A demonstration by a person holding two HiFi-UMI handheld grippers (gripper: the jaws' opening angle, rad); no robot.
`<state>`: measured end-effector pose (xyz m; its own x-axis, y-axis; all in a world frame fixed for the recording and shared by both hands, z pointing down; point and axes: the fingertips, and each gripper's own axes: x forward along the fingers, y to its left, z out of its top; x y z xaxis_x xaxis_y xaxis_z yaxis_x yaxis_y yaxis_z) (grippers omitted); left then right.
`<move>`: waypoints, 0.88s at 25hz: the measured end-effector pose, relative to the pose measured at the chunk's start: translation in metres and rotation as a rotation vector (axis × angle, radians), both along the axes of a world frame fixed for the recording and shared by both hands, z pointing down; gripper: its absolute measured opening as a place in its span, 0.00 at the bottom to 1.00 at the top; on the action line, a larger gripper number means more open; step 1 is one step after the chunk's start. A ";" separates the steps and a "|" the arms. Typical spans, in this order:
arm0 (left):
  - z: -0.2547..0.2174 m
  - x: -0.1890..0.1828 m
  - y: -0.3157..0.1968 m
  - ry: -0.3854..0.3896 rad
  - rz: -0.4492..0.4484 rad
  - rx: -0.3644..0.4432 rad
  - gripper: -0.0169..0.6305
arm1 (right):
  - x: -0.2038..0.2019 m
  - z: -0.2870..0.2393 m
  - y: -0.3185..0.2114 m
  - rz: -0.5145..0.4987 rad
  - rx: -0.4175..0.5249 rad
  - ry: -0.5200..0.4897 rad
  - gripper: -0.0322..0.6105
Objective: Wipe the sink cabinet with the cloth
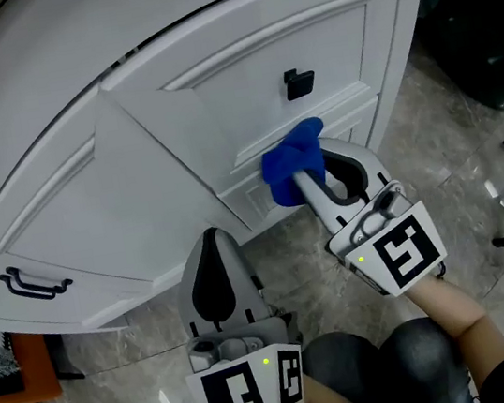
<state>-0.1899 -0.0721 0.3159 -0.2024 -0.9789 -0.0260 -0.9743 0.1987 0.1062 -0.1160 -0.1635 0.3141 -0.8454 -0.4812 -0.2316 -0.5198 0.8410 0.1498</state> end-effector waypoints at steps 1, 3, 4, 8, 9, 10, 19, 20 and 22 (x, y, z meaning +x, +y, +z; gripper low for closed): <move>-0.003 -0.002 0.004 0.002 -0.007 0.014 0.03 | -0.019 -0.001 0.013 -0.056 0.008 0.002 0.14; -0.005 -0.009 0.010 0.016 -0.021 0.030 0.03 | -0.052 0.005 0.037 -0.149 0.018 0.032 0.14; -0.004 -0.012 0.012 0.022 -0.029 0.031 0.03 | -0.065 0.014 0.046 -0.182 0.017 0.078 0.14; -0.002 -0.018 0.016 0.017 -0.044 0.023 0.03 | -0.093 0.044 0.057 -0.220 0.040 0.216 0.14; -0.003 -0.018 0.016 0.005 -0.041 0.022 0.03 | -0.096 0.045 0.056 -0.223 0.045 0.212 0.14; -0.004 -0.017 0.016 -0.009 -0.038 0.020 0.03 | -0.096 0.046 0.055 -0.224 0.047 0.214 0.14; -0.002 -0.008 0.009 -0.029 -0.003 -0.001 0.03 | -0.097 0.046 0.056 -0.224 0.053 0.240 0.14; -0.001 -0.007 0.008 -0.030 -0.002 -0.005 0.03 | -0.097 0.046 0.056 -0.224 0.055 0.241 0.14; 0.000 -0.007 0.009 -0.026 -0.003 -0.009 0.03 | -0.096 0.047 0.055 -0.221 0.059 0.240 0.14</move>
<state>-0.1974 -0.0635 0.3159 -0.2047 -0.9786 -0.0227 -0.9761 0.2024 0.0794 -0.2120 -0.1080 0.3607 -0.9617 -0.2717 -0.0355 -0.2697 0.9159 0.2973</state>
